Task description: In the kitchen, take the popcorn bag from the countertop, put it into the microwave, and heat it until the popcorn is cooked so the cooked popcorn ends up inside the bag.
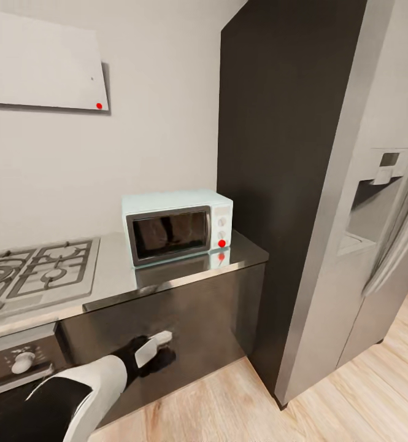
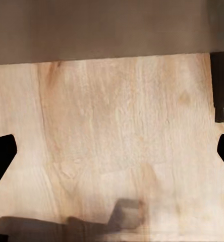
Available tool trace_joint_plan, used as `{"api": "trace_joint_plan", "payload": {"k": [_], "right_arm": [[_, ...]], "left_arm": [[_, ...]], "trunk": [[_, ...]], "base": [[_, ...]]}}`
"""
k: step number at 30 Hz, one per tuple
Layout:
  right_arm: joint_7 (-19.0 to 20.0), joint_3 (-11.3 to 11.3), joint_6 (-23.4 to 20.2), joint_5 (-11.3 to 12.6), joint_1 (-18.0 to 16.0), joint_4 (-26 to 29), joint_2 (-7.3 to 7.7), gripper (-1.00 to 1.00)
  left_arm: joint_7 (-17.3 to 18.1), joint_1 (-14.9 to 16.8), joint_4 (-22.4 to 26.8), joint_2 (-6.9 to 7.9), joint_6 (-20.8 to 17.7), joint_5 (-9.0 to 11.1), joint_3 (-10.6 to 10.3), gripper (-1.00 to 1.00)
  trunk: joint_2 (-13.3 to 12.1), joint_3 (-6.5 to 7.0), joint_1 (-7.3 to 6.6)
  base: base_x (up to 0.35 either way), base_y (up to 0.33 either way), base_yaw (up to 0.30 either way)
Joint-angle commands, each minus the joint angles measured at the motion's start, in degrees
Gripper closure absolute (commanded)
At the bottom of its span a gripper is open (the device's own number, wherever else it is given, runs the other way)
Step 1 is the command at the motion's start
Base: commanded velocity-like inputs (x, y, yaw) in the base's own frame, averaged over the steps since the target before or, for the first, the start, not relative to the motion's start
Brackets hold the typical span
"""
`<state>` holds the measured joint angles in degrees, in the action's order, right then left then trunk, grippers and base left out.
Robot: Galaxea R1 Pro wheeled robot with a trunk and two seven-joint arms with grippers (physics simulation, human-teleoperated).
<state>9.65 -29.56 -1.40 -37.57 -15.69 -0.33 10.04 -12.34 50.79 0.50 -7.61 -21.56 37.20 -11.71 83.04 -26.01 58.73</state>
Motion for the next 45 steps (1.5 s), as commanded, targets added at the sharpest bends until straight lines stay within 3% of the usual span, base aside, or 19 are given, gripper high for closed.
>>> {"api": "trace_joint_plan", "payload": {"k": [1,3,5,6,9,11,12,13,14,17,22,24,25,29,32,33,35,36,45], "right_arm": [[0.27,-0.49,-0.2,-0.84,-0.05,0.74,0.01,-1.0],[0.54,-0.55,-0.3,-1.61,-0.04,3.78,-0.12,-1.0],[1.38,-0.58,-1.97,-2.0,-0.05,12.01,-0.89,-1.0],[1.94,-0.58,-3.7,-1.98,-0.05,15.51,-1.73,-1.0],[10.4,-0.51,-17.34,-1.9,-0.04,38.47,-7.82,-1.0],[14.62,-0.27,-23.41,-1.9,-0.04,50.32,-11.48,-1.0],[17.8,3.4,-28.56,-1.89,-0.04,62.93,-15.27,-1.0],[18.69,7.05,-31.16,-1.77,-0.04,68.76,-16.45,-1.0],[19.14,10.39,-33.85,-1.61,-0.04,73.34,-17.05,-1.0],[19.61,15.01,-39.37,-0.93,0.11,81.26,-17.75,-1.0],[19.85,16.49,-40.29,5.16,-0.33,86.48,-17.85,-1.0],[19.64,17.18,-40.38,6.71,-2.51,87.3,-18.45,-1.0],[19.39,18.25,-40.83,7.26,-7.38,87.03,-20.04,-1.0],[18.84,19.38,-45.67,7.92,-22.55,81.48,-20.04,-1.0],[18.13,19.41,-47.2,8.52,-31.6,73.43,-20.04,-1.0],[17.91,19.34,-47.29,9.96,-34.34,70.18,-20.04,-1.0],[17.73,19.48,-45.34,14.38,-36.68,67.32,-20.04,-1.0],[17.71,19.49,-44.36,15.08,-36.89,66.79,-20.04,-1.0],[17.77,19.17,-35.14,16.24,-37.3,54.06,-20.04,-1.0]], "left_arm": [[0.16,-2.32,-0.07,0.66,0.04,0.62,-0.42,-1.0],[0.65,-6.95,-0.28,2.37,0.34,0.62,-0.42,-1.0],[1.31,-14.7,-0.38,6.18,1.72,1.25,-0.42,-1.0],[1.42,-17.62,-0.39,7.2,3.21,1.91,-0.42,-1.0],[1.59,-29.09,-0.43,8.92,11.97,5.52,-0.42,-1.0],[1.53,-31.83,-0.47,9.48,13.22,5.98,-0.42,-1.0],[1.43,-33.7,-0.49,10.26,13.99,6.2,-0.42,-1.0],[1.39,-34.53,-0.5,10.47,14.32,6.25,-0.42,-1.0],[1.3,-35.22,-0.5,10.52,15.03,6.28,-0.42,-1.0],[1.05,-35.89,-0.5,10.44,17.99,6.37,-0.42,-1.0],[1.14,-36.01,-0.5,10.35,18.91,6.93,-0.42,-1.0],[1.16,-36.02,-0.5,10.29,19.43,7.67,-0.42,-1.0],[1.17,-36.02,-0.5,10.31,20.18,8.56,-0.41,-1.0],[1.22,-36.02,-0.5,10.33,21.18,10.33,-0.36,-1.0],[1.25,-36.02,-0.5,10.33,21.33,10.69,-0.37,-1.0],[1.26,-36.02,-0.5,10.33,21.36,10.77,-0.35,-1.0],[1.26,-36.02,-0.5,10.33,21.38,10.79,-0.35,-1.0],[1.26,-36.02,-0.5,10.33,21.38,10.79,-0.38,-1.0],[1.44,-36.02,-0.48,10.19,21.39,10.87,-0.41,-1.0]], "trunk": [[0.04,-0.05,0.0],[0.04,-0.05,0.0],[0.04,-0.05,0.0],[0.04,-0.05,0.0],[0.04,-0.05,0.0],[0.04,-0.05,0.0],[0.04,-0.05,0.0],[0.04,-0.05,0.0],[0.04,-0.05,0.0],[0.04,-0.05,0.0],[0.04,-0.05,0.0],[0.04,-0.05,0.0],[0.04,-0.05,0.0],[0.04,-0.05,0.0],[0.04,-0.05,0.0],[0.04,-0.05,0.0],[0.04,-0.05,0.0],[0.04,-0.05,0.0],[0.04,-0.05,0.0]], "base": [[0.0,0.0,0.0],[0.0,0.0,0.0],[0.0,0.0,0.0],[0.0,0.0,0.0],[0.0,0.0,0.0],[0.0,0.0,0.0],[0.0,0.0,0.0],[0.0,0.0,0.0],[0.0,0.0,0.0],[0.0,0.0,0.0],[0.0,0.0,0.0],[0.0,0.0,0.0],[0.0,0.0,0.0],[0.0,0.0,0.0],[0.0,0.0,0.0],[0.0,0.0,0.0],[0.0,0.0,0.0],[0.0,0.0,0.0],[0.0,0.0,0.0]]}}
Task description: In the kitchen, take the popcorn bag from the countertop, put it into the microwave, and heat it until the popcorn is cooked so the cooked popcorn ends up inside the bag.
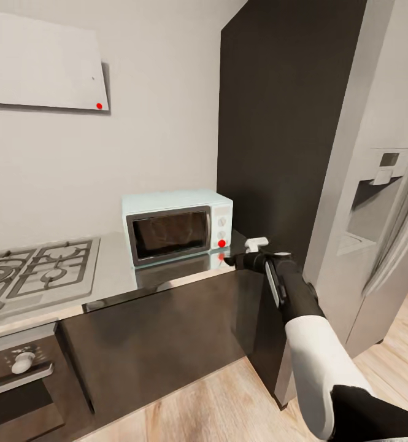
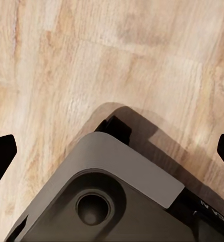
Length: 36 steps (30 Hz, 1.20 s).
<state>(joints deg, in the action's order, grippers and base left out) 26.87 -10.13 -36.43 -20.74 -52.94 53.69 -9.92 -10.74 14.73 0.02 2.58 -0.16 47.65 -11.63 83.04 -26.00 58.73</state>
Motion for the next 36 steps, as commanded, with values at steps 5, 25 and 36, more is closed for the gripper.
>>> {"api": "trace_joint_plan", "payload": {"k": [5,25,36], "right_arm": [[0.65,-0.5,1.01,-0.62,-0.07,-0.32,-0.08,-1.0],[0.29,-3.14,-2.4,-0.64,-0.08,0.1,-0.08,-1.0],[0.29,-8.23,0.1,-0.79,-0.06,-0.71,2.44,-1.0]], "left_arm": [[-0.16,0.03,0.02,-0.03,-0.02,0.42,-0.48,-1.0],[-0.16,0.03,0.07,-0.11,0.04,0.33,-0.46,-1.0],[-0.08,0.03,0.07,-0.13,-0.02,0.25,-0.42,-1.0]], "trunk": [[0.04,-0.06,0.0],[0.04,-0.06,0.0],[0.04,-0.12,0.0]], "base": [[0.0,0.0,0.0],[0.0,0.0,0.195],[0.092,-0.079,0.174]]}}
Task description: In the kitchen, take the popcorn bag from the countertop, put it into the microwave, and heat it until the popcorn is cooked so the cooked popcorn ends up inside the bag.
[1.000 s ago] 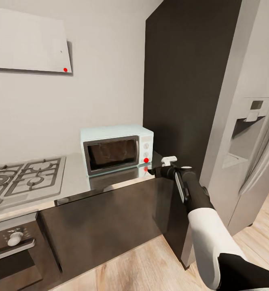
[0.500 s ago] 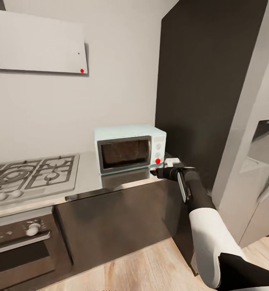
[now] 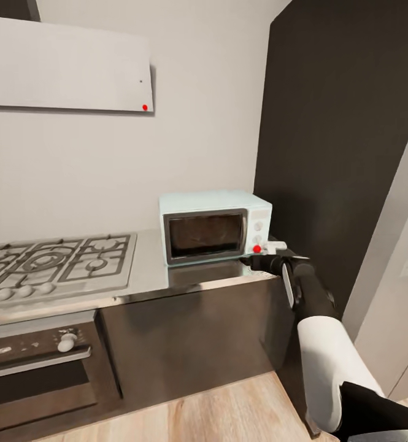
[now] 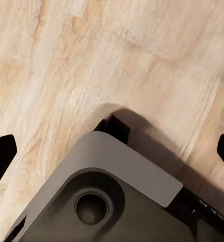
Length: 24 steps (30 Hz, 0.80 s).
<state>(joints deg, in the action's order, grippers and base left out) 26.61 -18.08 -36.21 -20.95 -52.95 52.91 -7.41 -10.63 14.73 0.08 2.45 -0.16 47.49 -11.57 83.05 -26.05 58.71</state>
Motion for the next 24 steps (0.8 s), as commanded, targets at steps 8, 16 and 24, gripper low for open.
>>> {"api": "trace_joint_plan", "payload": {"k": [8,16,24], "right_arm": [[0.46,-1.31,5.28,-0.76,-0.05,-3.27,0.29,-1.0],[0.92,-1.27,10.77,-0.89,-0.05,-5.25,3.19,-1.0],[1.77,-1.26,12.54,-0.95,-0.05,-7.33,4.49,1.0]], "left_arm": [[-0.18,0.04,0.01,0.07,-0.02,0.5,-0.47,-1.0],[-0.18,0.04,0.01,0.02,-0.02,0.5,-0.47,-1.0],[-0.18,0.04,0.01,0.02,0.07,0.5,-0.47,-1.0]], "trunk": [[0.03,-0.06,0.02],[0.03,-0.07,0.02],[0.03,-0.07,0.02]], "base": [[0.219,-0.196,0.002],[0.219,-0.195,0.0],[0.044,-0.037,0.0]]}}
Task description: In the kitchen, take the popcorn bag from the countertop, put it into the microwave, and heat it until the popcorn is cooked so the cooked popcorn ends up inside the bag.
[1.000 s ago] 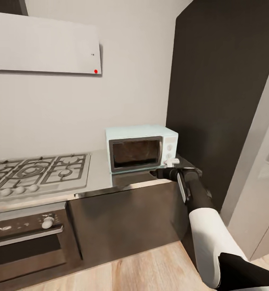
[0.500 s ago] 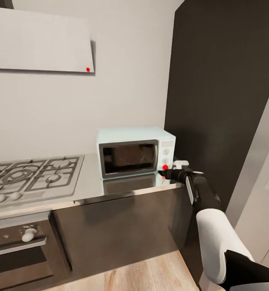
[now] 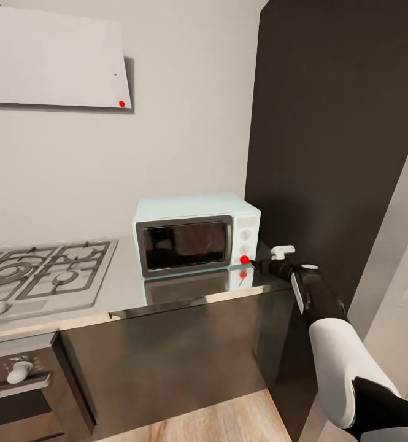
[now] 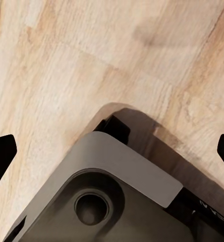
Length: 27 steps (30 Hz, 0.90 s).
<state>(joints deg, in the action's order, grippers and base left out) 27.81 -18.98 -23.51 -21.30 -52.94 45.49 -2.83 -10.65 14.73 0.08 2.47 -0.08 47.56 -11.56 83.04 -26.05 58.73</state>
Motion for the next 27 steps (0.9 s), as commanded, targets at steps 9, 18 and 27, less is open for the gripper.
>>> {"api": "trace_joint_plan", "payload": {"k": [9,18,27], "right_arm": [[1.45,-0.32,-0.22,-0.74,-0.06,-1.1,0.0,1.0],[1.58,-0.19,-0.44,-0.49,-0.06,-2.19,-0.07,1.0],[1.52,-0.18,-0.32,-0.55,-0.06,-5.01,-0.27,1.0]], "left_arm": [[-0.16,0.03,0.01,0.01,-0.01,0.42,-0.48,-1.0],[-0.16,0.03,0.01,0.08,-0.01,0.42,-0.48,-1.0],[-0.16,0.03,0.01,0.08,-0.01,0.42,-0.48,-1.0]], "trunk": [[0.04,-0.06,0.0],[0.04,-0.06,0.0],[0.04,-0.06,0.0]], "base": [[0.0,0.0,0.0],[0.189,0.0,0.0],[0.111,0.0,0.0]]}}
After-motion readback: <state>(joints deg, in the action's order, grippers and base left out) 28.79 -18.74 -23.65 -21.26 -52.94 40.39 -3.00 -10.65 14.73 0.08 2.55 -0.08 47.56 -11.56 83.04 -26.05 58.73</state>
